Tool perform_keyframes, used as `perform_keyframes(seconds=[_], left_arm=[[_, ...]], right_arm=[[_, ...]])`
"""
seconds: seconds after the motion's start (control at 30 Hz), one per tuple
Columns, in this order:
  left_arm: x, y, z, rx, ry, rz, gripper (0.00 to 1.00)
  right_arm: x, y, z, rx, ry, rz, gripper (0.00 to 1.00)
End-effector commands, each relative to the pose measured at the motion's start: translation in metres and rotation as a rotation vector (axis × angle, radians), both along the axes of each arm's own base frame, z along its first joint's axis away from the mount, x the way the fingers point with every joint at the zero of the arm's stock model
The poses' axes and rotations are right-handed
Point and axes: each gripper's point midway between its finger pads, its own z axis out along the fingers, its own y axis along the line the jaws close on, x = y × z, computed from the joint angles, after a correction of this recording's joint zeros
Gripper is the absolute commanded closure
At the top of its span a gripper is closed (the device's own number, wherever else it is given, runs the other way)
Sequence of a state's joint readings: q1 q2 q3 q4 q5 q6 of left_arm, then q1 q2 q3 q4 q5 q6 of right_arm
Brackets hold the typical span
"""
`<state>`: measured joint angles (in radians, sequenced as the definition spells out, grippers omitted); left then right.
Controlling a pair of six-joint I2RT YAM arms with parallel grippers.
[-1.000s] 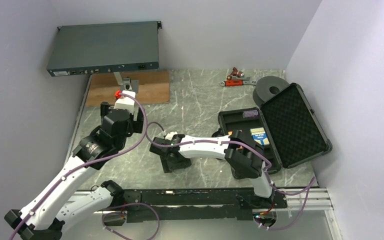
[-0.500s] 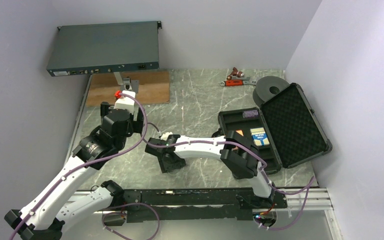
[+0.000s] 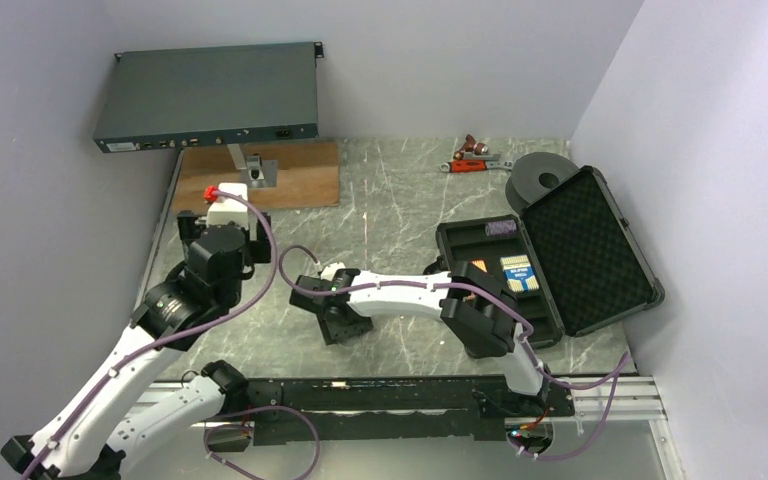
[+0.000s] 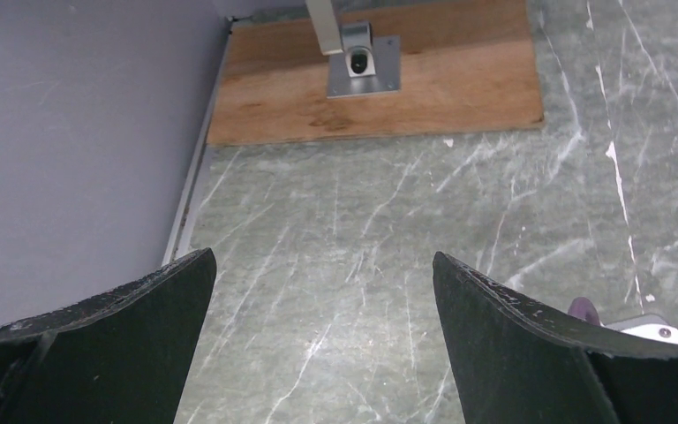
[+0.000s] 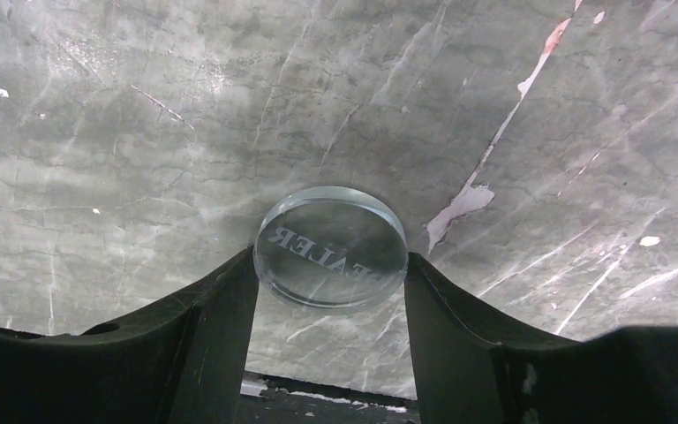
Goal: Pack up texas hold em set
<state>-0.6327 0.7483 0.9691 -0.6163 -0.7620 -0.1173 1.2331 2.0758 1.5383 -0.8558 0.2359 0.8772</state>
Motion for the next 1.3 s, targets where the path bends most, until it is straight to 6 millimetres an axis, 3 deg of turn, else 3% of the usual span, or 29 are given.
perform_keyframes(seconds=[0.0, 0.33, 0.57, 0.77, 1.07, 1.27], left_arm=[[-0.009, 0.019, 0.023, -0.059, -0.102, 0.087, 0.00], [-0.021, 0.032, 0.035, -0.112, -0.200, 0.104, 0.01], [-0.018, 0.028, 0.033, -0.108, -0.180, 0.093, 0.01], [-0.018, 0.025, 0.033, -0.112, -0.180, 0.079, 0.01], [-0.017, 0.022, 0.033, -0.113, -0.176, 0.063, 0.01], [-0.017, 0.020, 0.033, -0.117, -0.177, 0.049, 0.01]], right_arm=[[0.009, 0.003, 0.024, 0.020, -0.060, 0.009, 0.56], [0.019, -0.003, 0.051, 0.050, -0.110, 0.013, 0.61], [0.042, -0.025, 0.075, 0.052, -0.173, -0.041, 0.71], [0.068, -0.063, 0.096, 0.046, -0.211, -0.107, 0.88], [0.099, -0.125, 0.116, 0.039, -0.230, -0.213, 0.93], [0.121, -0.187, 0.125, 0.021, -0.248, -0.354, 0.94]])
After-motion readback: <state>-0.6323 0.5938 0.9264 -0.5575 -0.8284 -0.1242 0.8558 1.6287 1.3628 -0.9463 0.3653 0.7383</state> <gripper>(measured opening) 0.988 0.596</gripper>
